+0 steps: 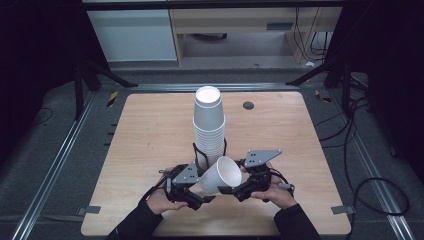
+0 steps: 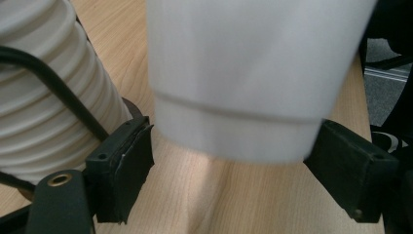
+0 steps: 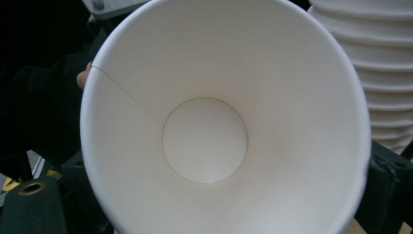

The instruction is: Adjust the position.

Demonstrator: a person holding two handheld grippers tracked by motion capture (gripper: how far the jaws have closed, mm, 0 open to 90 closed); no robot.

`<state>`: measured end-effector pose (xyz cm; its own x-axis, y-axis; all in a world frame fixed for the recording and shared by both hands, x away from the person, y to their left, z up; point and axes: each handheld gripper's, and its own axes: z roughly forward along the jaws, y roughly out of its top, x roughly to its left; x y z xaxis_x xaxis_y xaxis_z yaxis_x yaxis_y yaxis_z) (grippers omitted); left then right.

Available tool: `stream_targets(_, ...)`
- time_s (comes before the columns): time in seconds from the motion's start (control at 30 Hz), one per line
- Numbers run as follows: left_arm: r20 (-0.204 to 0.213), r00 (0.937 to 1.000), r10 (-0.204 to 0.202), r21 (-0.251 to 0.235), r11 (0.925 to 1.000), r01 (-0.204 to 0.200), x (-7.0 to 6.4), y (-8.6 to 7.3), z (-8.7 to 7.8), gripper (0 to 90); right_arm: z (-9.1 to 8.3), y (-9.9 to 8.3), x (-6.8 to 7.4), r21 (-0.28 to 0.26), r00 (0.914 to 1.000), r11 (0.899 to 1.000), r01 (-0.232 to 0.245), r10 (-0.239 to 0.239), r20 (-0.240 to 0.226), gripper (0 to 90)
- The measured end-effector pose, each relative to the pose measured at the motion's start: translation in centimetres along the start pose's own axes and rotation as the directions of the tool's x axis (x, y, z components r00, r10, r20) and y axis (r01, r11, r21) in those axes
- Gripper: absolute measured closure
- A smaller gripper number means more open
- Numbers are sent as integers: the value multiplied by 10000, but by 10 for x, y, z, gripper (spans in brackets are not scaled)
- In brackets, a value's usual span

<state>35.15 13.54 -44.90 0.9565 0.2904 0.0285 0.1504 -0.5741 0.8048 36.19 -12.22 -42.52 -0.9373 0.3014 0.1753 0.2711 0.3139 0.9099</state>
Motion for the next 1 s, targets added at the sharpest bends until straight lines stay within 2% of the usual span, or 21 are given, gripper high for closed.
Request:
stream_targets(0.27,-595,9974,-411,99,9991,418,10,-9,-12,170,-17,2,-6,-159,9977,9999,-35,46,671,106)
stream_targets(0.4,-1069,9914,-759,60,9970,770,17,-15,-20,168,-26,3,-8,-137,9936,9999,-43,59,1130,106)
stream_targets(0.57,-1483,9818,-1188,-60,9928,1193,26,-20,-30,171,-39,4,-12,-292,9829,9995,-110,162,1832,106)
stream_targets(0.73,-1806,9728,-1454,-107,9892,1459,32,-25,-35,174,-49,4,-17,-343,9729,9992,-228,300,2294,105)
stream_targets(0.97,-2139,9607,-1772,-140,9839,1783,38,-29,-40,174,-63,4,-27,-454,9505,9979,-452,570,3055,105)
stream_targets(1.0,-2227,9574,-1840,-160,9826,1851,40,-30,-41,173,-64,5,-28,-416,9475,9981,-449,557,3150,106)
